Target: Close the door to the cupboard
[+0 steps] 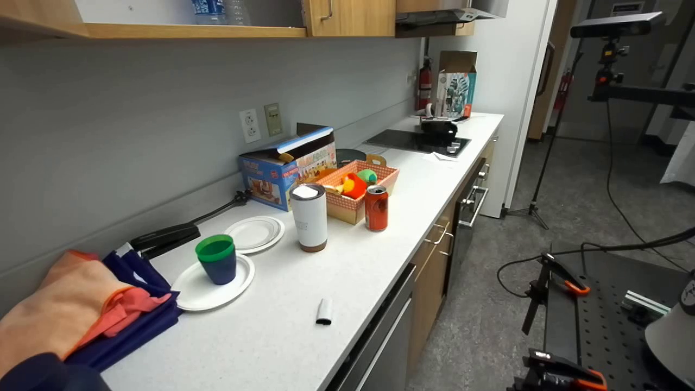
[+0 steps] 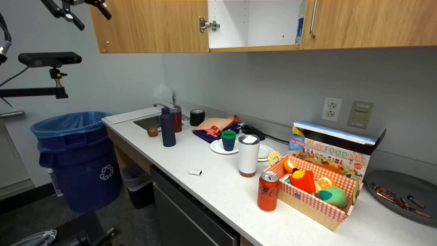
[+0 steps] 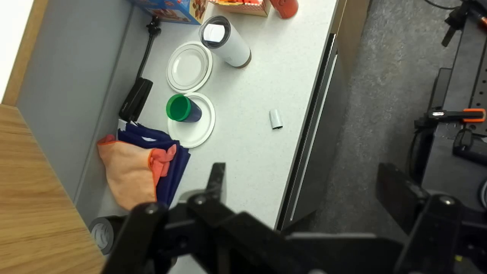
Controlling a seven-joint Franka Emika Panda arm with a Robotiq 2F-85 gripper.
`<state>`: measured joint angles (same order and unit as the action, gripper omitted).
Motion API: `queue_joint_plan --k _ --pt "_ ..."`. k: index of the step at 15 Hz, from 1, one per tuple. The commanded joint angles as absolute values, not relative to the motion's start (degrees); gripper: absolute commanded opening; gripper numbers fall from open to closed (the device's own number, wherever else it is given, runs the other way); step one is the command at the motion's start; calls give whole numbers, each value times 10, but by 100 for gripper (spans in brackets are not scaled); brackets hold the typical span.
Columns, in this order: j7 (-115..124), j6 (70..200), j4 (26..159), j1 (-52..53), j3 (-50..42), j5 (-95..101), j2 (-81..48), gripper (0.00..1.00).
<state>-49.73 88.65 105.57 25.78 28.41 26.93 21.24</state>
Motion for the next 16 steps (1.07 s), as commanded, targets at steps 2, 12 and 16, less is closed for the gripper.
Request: queue_joint_plan --k 2,12,16 --pt "-495 883 1053 267 278 273 209 100" --pt "-515 883 1051 272 275 268 211 100" --pt "-644 875 1043 294 242 233 234 100"
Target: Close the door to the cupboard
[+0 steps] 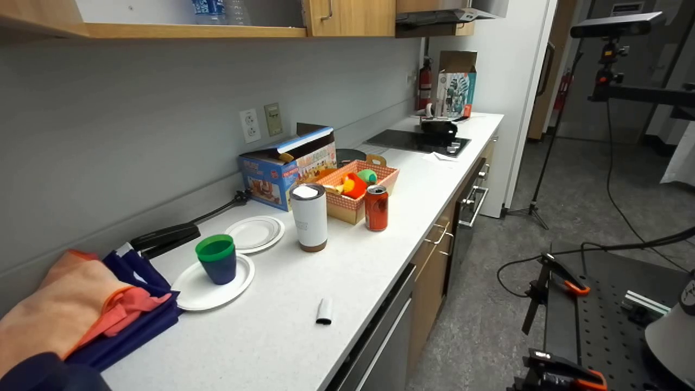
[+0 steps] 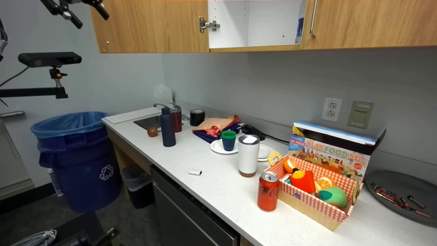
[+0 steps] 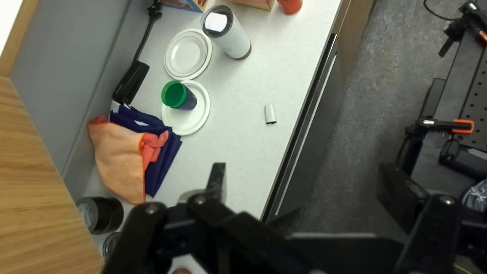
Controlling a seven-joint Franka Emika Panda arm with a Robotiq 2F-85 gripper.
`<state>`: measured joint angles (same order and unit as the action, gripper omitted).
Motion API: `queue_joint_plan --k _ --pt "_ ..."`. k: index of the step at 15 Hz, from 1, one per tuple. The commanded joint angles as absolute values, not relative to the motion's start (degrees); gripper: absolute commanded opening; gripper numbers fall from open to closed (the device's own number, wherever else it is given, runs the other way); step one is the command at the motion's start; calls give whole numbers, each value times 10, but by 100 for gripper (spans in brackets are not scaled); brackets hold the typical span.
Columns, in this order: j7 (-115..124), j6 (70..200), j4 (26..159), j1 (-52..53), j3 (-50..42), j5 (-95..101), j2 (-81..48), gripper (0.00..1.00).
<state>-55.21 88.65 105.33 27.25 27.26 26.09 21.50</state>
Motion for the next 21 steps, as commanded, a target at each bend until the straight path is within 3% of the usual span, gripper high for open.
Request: queue_joint_plan --k 1,9,19,21 --pt "-686 870 1039 298 230 221 241 100" --pt "-889 904 1023 333 203 122 293 100" --pt "-930 1098 1053 444 260 87 285 100" --pt "-895 1065 1043 438 261 94 287 100"
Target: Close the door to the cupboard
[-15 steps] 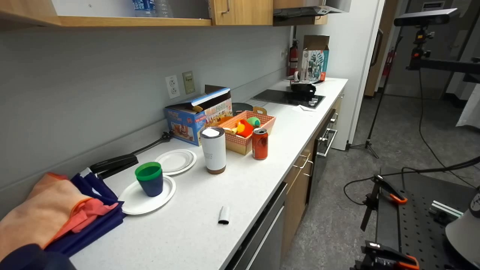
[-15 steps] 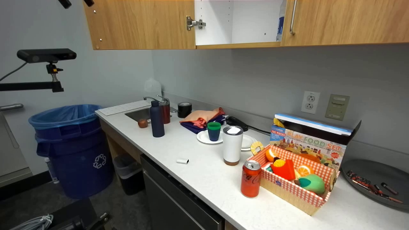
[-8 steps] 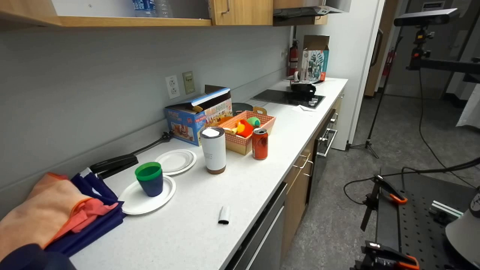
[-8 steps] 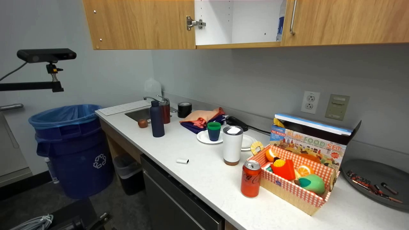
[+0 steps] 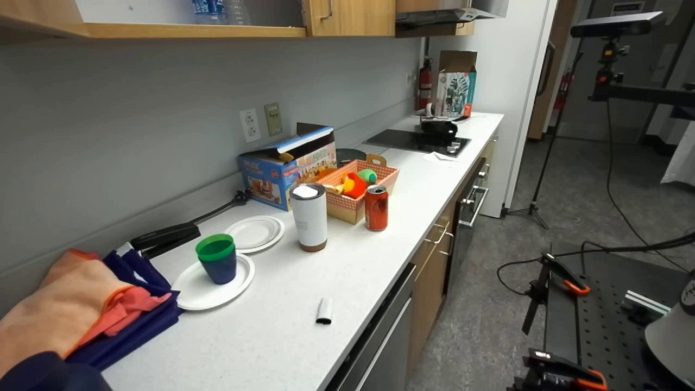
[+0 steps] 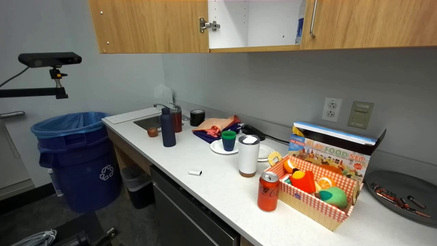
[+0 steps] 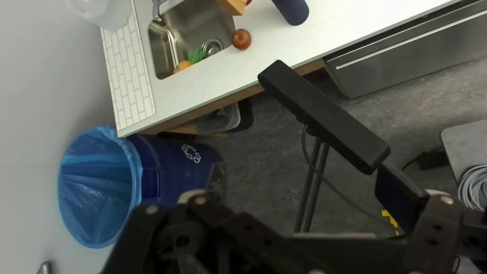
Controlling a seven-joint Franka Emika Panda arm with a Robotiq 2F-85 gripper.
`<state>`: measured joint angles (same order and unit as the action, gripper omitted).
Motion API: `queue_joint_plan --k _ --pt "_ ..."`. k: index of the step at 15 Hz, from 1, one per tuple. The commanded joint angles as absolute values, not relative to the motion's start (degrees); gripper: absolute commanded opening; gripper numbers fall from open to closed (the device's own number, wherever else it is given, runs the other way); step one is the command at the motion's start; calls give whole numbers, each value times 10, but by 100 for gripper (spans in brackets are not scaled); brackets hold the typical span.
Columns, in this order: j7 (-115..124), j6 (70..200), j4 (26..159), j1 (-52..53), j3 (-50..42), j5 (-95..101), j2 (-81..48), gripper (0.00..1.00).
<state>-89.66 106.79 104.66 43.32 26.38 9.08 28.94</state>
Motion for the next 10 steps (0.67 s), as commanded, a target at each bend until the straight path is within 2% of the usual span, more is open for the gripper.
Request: queue_joint_plan --k 1,5,10 --pt "-893 1065 1044 438 262 95 286 100" --pt "-893 1065 1044 436 256 94 286 100" --pt "-927 1222 1056 436 253 142 257 100"
